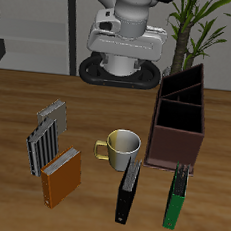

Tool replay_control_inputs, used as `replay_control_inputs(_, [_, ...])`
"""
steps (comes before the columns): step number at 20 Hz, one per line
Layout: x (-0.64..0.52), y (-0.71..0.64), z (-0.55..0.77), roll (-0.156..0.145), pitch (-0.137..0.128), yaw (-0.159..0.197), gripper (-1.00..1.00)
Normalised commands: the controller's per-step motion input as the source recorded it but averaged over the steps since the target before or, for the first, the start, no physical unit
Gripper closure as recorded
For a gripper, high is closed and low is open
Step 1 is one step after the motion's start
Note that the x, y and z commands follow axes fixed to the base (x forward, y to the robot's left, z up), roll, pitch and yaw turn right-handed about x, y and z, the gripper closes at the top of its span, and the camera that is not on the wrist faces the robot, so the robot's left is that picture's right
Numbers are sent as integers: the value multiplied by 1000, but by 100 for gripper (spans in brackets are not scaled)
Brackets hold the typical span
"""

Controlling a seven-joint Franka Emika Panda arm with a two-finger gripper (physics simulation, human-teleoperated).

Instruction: Place the yellow book into the left desk caddy's front compartment and place the orange book into the left desk caddy's left compartment and place the black book into the left desk caddy's back compartment

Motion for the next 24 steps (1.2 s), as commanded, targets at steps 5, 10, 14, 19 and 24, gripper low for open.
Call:
replay_control_inputs(5, [110,-221,10,34,6,32,-100])
replay_control_inputs(10, [134,-428,42,8,-6,27,-100])
replay_control_inputs(14, [113,-401,20,14,3,30,-100])
replay_control_inputs(19, [199,-571,-103,14,0,-13,-100])
replay_control_inputs(24, [129,-613,-167,-7,13,28,-100])
